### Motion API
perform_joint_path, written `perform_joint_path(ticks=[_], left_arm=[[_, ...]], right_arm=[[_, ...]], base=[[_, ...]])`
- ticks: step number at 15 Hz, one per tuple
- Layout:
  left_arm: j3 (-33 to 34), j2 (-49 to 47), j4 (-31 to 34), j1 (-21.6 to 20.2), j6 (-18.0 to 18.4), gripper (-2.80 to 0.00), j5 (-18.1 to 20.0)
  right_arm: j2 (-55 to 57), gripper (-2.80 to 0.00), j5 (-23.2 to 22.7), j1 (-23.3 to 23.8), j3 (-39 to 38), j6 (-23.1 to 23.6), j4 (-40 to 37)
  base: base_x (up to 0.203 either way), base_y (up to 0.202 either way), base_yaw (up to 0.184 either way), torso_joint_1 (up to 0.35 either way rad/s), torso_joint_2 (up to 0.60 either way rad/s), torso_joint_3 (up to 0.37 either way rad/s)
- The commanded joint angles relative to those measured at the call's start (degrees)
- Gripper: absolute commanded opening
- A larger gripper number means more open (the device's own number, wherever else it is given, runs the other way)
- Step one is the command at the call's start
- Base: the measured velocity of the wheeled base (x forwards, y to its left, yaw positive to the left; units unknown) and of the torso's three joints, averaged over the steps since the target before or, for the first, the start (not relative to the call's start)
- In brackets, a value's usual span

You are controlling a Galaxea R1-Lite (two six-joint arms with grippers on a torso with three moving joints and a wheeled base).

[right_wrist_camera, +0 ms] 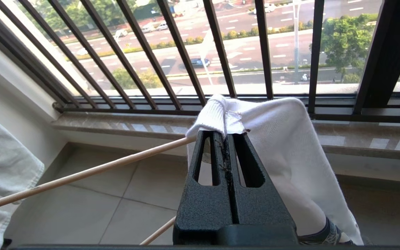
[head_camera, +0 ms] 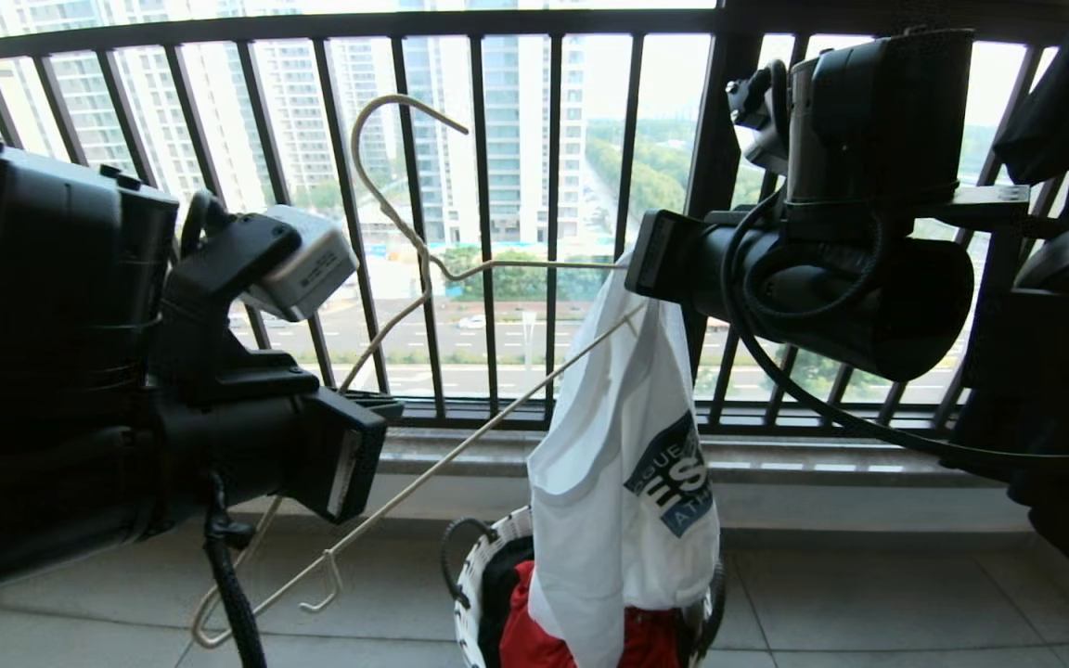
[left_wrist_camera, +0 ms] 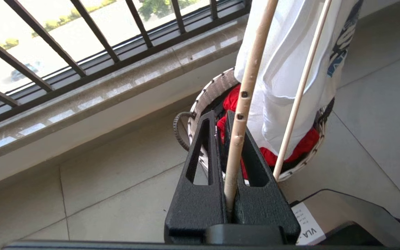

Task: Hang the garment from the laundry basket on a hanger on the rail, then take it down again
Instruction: Hang the clothes on the clothes rack

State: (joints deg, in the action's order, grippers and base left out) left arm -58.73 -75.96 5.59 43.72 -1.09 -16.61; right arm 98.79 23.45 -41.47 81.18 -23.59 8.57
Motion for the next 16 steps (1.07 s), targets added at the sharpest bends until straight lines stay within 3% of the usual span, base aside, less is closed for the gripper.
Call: perform_joint_path(ticks=[1, 3, 11, 16], left_arm=[[1.1, -3.3, -3.4, 2.3, 0.0, -2.8, -5.9], [1.1, -5.4, -6.0, 2.5, -0.1, -2.8, -10.5], [1.3, -8.2, -10.1, 2.6, -2.0, -2.8, -10.9], [3.7, -13.3, -24.7, 3.1, -2.4, -2.8, -11.2]], right_arm=[[-0.1, -2.8, 1.0, -0.5, 1.0, -0.1, 0.1], [-0.2, -2.8, 1.7, -0.5, 1.9, -0.1, 0.0], [1.2, -2.8, 1.7, -7.0, 9.3, 0.7, -7.2], [4.5, -2.8, 1.7, -9.1, 14.9, 3.2, -7.4]], base=[[0.0, 0.0, 0.0, 0.0, 0.0, 0.0], [0.0, 0.0, 0.0, 0.0, 0.0, 0.0], [0.0, 0.0, 0.0, 0.0, 0.0, 0.0], [0.0, 0.0, 0.0, 0.0, 0.0, 0.0]])
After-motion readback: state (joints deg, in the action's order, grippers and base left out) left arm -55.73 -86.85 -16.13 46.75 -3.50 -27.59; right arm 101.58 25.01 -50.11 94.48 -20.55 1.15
